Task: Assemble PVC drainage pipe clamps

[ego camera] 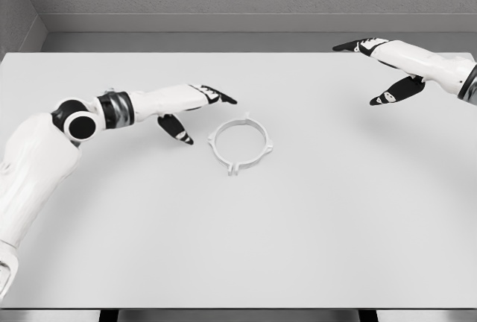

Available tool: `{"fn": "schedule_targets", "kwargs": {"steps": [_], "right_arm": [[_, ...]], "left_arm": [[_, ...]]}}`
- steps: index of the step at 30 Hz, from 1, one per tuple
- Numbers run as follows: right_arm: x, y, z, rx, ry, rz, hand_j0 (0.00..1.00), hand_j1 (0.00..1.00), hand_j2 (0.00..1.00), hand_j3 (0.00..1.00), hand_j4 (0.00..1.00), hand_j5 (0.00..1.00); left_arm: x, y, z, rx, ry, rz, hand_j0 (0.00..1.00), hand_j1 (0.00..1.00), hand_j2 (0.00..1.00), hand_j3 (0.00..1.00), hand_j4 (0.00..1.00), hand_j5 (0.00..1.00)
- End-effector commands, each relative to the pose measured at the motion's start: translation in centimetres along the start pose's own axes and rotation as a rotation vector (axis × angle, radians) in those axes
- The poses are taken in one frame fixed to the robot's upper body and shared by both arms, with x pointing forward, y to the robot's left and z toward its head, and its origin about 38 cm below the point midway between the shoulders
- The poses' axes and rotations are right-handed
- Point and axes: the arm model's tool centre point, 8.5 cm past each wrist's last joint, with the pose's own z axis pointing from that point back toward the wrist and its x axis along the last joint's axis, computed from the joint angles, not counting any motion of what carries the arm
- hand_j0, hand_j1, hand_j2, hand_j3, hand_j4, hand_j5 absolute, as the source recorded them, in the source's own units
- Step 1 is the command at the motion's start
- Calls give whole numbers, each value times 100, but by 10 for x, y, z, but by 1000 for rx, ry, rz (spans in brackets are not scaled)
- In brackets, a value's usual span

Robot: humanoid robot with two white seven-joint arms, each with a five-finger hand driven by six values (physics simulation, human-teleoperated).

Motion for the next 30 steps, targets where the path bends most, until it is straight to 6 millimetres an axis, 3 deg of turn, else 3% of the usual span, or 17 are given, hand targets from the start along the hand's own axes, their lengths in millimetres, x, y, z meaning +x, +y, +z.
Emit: {"fn": "schedule_targets", "kwargs": {"steps": [1, 8, 14, 30], "right_arm": [[0, -1, 0, -5, -1, -6, 100, 100, 100, 100, 100, 100], [0, -1, 0, -5, -1, -6, 100, 100, 100, 100, 100, 100], [-1, -1, 2, -3, 4, -5, 100, 100, 100, 100, 100, 100], [0, -1, 0, -5, -2, -5, 100, 100, 100, 100, 100, 100]], "left_arm": [[0, -2, -2, -14, -3, 13, 100, 100, 100, 100, 100, 100], [5, -6, -8, -30, -17, 11, 100, 100, 100, 100, 100, 100], [6, 6, -7, -3, -20, 3, 100, 100, 100, 100, 100, 100], [19, -4, -28, -32, -48, -1, 100, 100, 100, 100, 100, 100]]}}
